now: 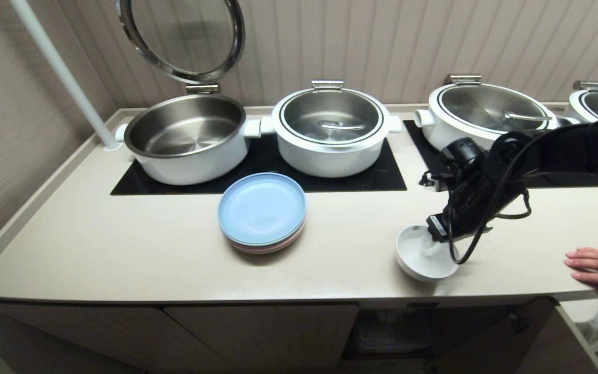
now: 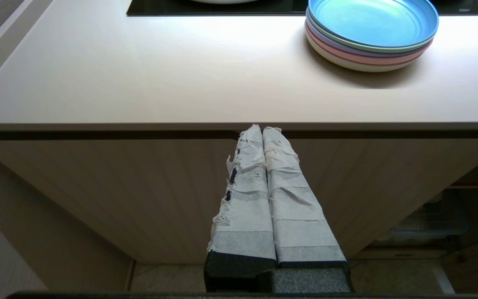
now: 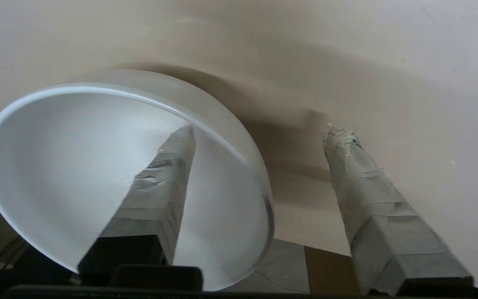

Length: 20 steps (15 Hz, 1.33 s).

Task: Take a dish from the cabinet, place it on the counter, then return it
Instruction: Pick up the bowl from the table

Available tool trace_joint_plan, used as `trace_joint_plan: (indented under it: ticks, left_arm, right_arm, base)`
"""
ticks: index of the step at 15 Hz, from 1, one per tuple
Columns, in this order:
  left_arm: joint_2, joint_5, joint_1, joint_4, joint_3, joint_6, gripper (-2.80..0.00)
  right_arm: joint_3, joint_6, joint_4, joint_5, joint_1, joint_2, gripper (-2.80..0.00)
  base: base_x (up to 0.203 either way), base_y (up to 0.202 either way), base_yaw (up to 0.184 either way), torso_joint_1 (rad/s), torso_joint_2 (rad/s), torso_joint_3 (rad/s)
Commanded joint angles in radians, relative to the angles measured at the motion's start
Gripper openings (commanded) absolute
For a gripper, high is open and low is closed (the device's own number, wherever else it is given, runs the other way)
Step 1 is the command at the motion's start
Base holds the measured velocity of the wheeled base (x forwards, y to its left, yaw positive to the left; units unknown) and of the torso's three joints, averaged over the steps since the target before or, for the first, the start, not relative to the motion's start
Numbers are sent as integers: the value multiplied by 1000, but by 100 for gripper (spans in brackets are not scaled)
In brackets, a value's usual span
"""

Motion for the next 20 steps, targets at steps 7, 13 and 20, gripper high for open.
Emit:
trace_joint_plan:
  ticks: [7,13,20]
  left_arm:
    - [0,0,1,0,0,0,-280]
    - [0,0,1,0,0,0,-280]
    - [0,-1,1,0,0,0,-280]
  right_arm:
    - [-5,91,1,-1,15,6,-280]
    - [-5,91,1,-1,15,5,-280]
    - [34,92,1,1,15,-44,-280]
  base:
    - [0,0,0,0,0,0]
    - [0,0,0,0,0,0]
    - [0,0,0,0,0,0]
